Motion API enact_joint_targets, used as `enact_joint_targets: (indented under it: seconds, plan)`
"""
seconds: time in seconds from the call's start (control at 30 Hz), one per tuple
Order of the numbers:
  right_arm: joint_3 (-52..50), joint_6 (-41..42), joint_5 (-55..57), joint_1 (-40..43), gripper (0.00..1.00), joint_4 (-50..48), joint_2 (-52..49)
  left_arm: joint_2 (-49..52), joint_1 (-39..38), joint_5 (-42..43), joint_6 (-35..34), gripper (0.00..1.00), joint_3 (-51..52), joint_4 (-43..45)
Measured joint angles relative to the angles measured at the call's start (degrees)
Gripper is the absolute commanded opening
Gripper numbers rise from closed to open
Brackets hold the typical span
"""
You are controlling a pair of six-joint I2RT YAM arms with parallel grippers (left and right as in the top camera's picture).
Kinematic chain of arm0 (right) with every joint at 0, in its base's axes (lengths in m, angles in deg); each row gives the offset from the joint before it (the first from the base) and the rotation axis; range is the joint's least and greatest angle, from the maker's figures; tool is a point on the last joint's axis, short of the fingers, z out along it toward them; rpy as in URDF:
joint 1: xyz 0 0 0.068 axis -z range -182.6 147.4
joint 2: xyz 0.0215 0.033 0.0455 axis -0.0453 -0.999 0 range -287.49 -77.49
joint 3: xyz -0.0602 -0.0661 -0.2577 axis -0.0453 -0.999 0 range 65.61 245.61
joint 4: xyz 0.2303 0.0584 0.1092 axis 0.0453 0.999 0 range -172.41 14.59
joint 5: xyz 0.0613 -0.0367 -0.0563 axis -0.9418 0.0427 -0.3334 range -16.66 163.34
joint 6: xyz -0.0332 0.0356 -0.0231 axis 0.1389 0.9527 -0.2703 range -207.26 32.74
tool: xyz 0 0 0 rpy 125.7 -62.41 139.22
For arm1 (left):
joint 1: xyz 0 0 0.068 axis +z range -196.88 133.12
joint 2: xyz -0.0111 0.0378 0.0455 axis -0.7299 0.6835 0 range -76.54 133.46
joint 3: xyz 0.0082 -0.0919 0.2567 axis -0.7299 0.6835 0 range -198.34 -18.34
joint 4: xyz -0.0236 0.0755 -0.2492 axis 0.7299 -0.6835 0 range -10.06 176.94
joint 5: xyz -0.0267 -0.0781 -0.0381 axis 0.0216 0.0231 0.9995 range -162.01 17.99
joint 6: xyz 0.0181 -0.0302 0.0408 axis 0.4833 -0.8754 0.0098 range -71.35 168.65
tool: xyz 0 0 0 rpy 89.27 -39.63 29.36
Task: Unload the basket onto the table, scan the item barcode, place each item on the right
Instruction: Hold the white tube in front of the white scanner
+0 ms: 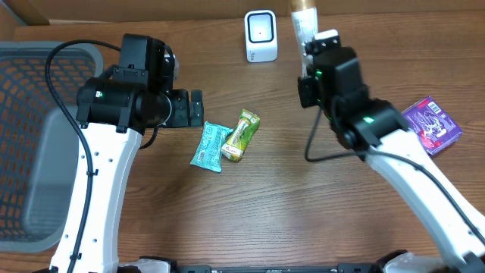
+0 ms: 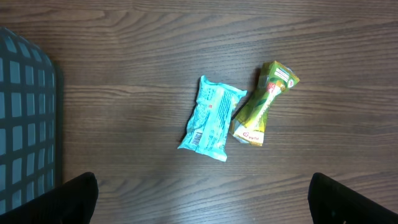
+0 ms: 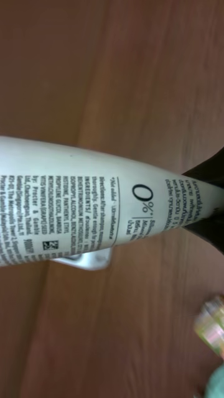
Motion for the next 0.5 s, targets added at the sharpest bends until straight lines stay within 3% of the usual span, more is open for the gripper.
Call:
enact_joint_targets:
  seconds: [0.23, 0.4, 0.5]
  plan:
    - [0.0, -15.3, 18.1, -4.0, 0.04, -19.8, -5.7, 0.0, 0.0, 0.0, 0.0, 0.99, 0.0, 0.0]
    - [0.6, -33.9, 24.9, -5.6, 0.04, -38.8, -7.7, 0.0, 0.0, 0.0, 0.0, 1.00, 0.0, 0.0]
    - [1.4, -43.8, 26.9, -5.6, 0.04, -45.4, -10.2, 0.0, 0.0, 0.0, 0.0, 1.00, 0.0, 0.0]
